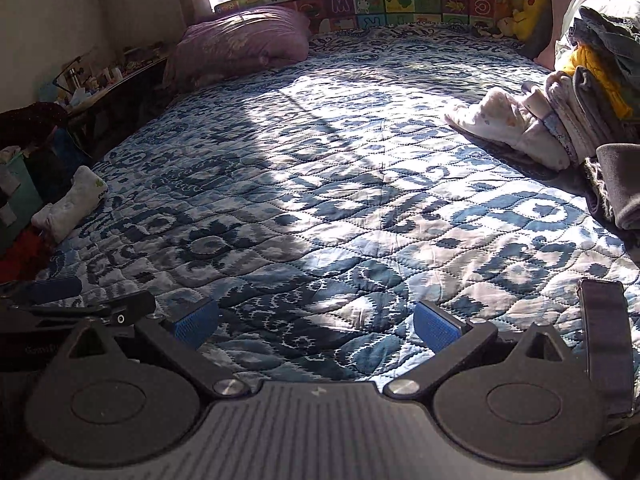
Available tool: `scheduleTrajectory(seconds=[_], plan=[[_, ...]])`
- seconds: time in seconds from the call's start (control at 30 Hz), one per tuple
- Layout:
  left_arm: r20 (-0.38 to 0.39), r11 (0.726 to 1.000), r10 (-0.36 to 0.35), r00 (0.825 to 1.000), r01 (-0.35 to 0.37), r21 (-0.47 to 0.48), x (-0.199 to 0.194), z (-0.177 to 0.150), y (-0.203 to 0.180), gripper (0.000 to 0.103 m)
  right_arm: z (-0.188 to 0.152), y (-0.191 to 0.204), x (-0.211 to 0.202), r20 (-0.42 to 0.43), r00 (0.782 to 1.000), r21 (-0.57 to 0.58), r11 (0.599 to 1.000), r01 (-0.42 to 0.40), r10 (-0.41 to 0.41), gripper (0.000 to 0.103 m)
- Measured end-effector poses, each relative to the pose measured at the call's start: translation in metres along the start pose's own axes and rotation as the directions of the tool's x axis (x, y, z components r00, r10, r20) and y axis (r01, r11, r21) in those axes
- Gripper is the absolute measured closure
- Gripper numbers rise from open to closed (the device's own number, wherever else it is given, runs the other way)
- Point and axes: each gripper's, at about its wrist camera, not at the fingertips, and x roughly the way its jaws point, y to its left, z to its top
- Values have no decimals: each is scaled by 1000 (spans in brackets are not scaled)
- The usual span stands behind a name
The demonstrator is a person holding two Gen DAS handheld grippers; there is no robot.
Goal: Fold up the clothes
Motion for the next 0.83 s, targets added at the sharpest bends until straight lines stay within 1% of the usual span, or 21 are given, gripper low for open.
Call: scheduleTrajectory(seconds=[0.07, 0.17, 0.27, 0.33, 0.63, 0.83], plan=[[-3, 1000, -12, 1000, 12, -6, -2, -1, 2, 0, -3, 1, -3, -1, 1000, -2, 1000, 5, -5, 0], [-2, 1000, 1, 1000, -1, -9, -3, -3, 4, 0, -5, 7, -6, 2, 1000, -5, 1000, 14, -14, 0], [0, 1000, -8, 1000, 8, -17, -8, -6, 8, 0, -7, 13, -7, 3, 1000, -3, 1000, 14, -14, 0], [18, 1000, -2, 1000, 2, -18, -13, -7, 11, 0, -8, 16, -8, 3, 1000, -4, 1000, 13, -13, 0], [42, 999, -5, 999, 6, -44, -17, -14, 22, 0, -8, 24, -8, 3, 1000, -17, 1000, 22, -21, 0], [80, 998, 22, 997, -18, -57, -15, -15, 24, 0, -6, 26, -5, 22, 1000, -28, 999, 16, -15, 0]])
